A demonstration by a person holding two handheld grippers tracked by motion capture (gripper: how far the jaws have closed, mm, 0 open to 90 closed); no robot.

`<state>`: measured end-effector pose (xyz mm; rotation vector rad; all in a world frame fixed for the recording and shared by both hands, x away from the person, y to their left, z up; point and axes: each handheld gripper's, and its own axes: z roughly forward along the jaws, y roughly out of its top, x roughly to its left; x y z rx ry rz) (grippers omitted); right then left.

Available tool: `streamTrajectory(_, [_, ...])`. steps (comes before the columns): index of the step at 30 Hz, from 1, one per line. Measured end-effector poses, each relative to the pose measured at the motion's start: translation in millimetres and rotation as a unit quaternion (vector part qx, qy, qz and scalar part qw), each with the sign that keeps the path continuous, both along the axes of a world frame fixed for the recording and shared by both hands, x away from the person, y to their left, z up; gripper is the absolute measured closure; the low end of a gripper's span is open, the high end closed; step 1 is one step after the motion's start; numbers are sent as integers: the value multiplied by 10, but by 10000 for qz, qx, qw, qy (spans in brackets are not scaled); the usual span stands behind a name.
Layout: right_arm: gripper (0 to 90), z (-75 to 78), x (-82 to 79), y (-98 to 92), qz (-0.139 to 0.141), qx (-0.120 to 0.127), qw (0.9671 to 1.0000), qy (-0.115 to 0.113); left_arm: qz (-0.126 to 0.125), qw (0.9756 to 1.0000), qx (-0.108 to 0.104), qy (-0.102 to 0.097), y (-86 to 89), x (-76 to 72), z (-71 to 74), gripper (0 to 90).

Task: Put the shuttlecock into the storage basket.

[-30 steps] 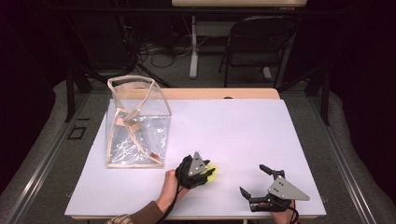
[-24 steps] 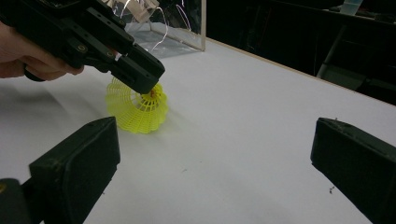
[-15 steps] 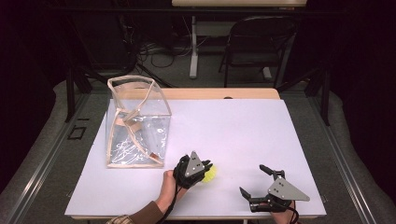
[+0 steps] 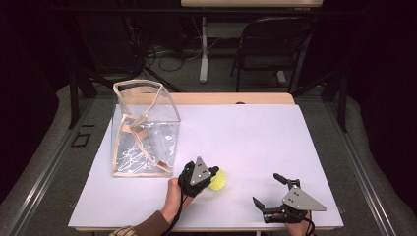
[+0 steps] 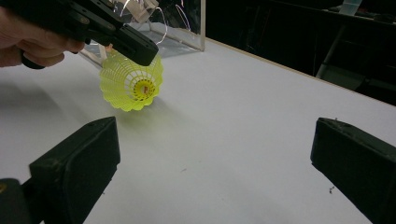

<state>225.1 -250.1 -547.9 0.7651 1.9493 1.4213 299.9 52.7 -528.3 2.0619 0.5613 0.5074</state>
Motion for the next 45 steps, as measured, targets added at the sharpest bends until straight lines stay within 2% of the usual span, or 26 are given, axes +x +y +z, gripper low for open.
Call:
streamTrajectory(11, [11, -4, 3, -6, -3, 0, 10000, 16, -59, 9998, -195, 88, 65, 10, 51, 900])
streamTrajectory(23, [11, -3, 2, -5, -5, -2, 10000, 12, -115, 9991, -394, 47, 110, -7, 143, 900])
streamTrajectory(45, [12, -2, 0, 1, -6, -4, 10000, 10, -309, 9980, -551, 19, 126, 26, 405, 900])
